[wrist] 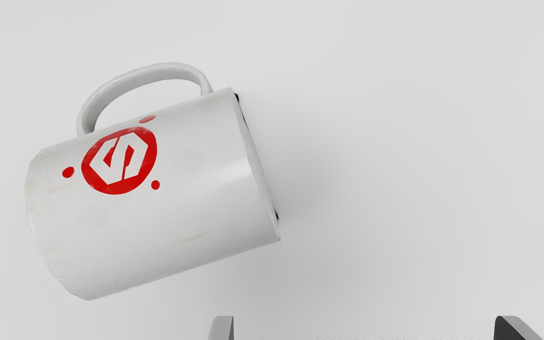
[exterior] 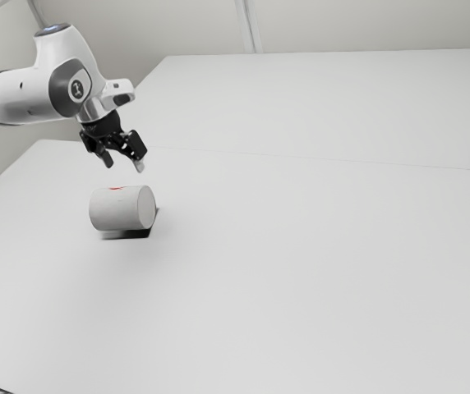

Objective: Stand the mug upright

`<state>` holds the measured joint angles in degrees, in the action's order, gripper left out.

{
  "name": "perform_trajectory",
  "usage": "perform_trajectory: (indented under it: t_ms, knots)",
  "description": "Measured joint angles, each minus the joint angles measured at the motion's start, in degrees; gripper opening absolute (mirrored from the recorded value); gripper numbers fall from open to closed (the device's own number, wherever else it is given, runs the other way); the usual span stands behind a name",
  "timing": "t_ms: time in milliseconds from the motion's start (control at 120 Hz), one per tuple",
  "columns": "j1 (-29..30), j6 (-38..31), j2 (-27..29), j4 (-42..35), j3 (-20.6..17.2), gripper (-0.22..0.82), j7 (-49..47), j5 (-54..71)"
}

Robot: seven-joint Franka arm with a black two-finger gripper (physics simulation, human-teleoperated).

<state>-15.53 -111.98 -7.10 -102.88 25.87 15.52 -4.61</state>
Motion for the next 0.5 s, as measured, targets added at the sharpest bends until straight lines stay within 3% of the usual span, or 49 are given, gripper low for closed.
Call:
perform_trajectory:
  t_ms: [83,258,500]
  knots:
    - [0.89,0.0,0.16,-0.12,-0.05,0.6,0.57,-0.71]
    - [9.32,0.25,-1.25,0.38,-0.45,0.6,4.64,-7.41]
    - [23.88,10.68,-11.69,6.75,-0.47,0.6,15.69,-24.21]
